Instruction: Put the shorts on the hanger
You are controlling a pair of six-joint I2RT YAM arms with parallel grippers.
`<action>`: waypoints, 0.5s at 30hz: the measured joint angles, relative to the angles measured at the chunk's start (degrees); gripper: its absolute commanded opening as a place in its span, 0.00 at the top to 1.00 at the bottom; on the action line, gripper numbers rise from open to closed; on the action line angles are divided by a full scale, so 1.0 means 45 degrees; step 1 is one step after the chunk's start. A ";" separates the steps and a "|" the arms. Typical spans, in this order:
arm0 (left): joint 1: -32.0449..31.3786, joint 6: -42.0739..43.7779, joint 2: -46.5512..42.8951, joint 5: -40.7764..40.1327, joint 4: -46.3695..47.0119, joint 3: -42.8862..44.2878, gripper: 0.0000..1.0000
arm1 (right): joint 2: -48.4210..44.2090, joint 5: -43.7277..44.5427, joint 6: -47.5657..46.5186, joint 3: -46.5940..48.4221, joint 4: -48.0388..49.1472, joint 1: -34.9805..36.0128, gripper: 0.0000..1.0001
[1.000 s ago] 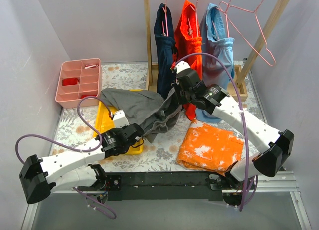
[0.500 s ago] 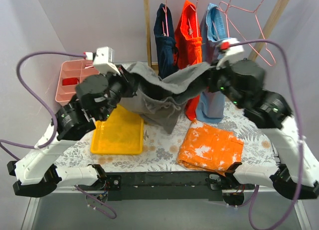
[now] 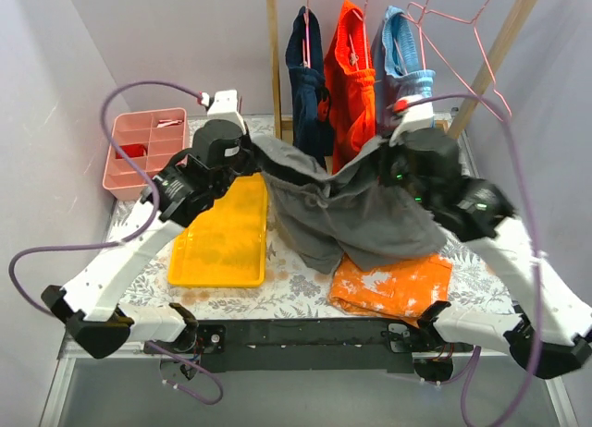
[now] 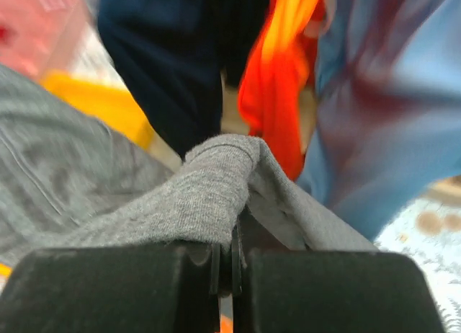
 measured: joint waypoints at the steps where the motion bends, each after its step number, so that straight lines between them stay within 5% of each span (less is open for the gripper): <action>1: 0.0641 -0.0107 -0.0010 0.0544 0.0087 -0.0763 1.00 | 0.0092 -0.0209 0.0175 -0.1001 0.0180 -0.0155 0.99; 4: 0.2147 -0.0325 0.0010 0.2297 0.0233 -0.3502 1.00 | 0.0539 -0.1093 0.0651 -0.4056 0.0452 -0.0899 0.99; 8: 0.2278 -0.0656 0.0068 0.4634 0.0753 -0.5882 1.00 | 0.1180 -0.2511 0.1171 -0.7062 0.0840 -0.2229 0.99; 13: 0.2220 -0.1035 0.0155 0.6766 0.1651 -0.7232 1.00 | 0.1433 -0.3959 0.1418 -0.7718 0.1161 -0.2565 0.47; 15: 0.2220 -0.1127 0.0199 0.7213 0.1841 -0.7344 1.00 | 0.1273 -0.5032 0.1151 -0.7582 0.1370 -0.2550 0.40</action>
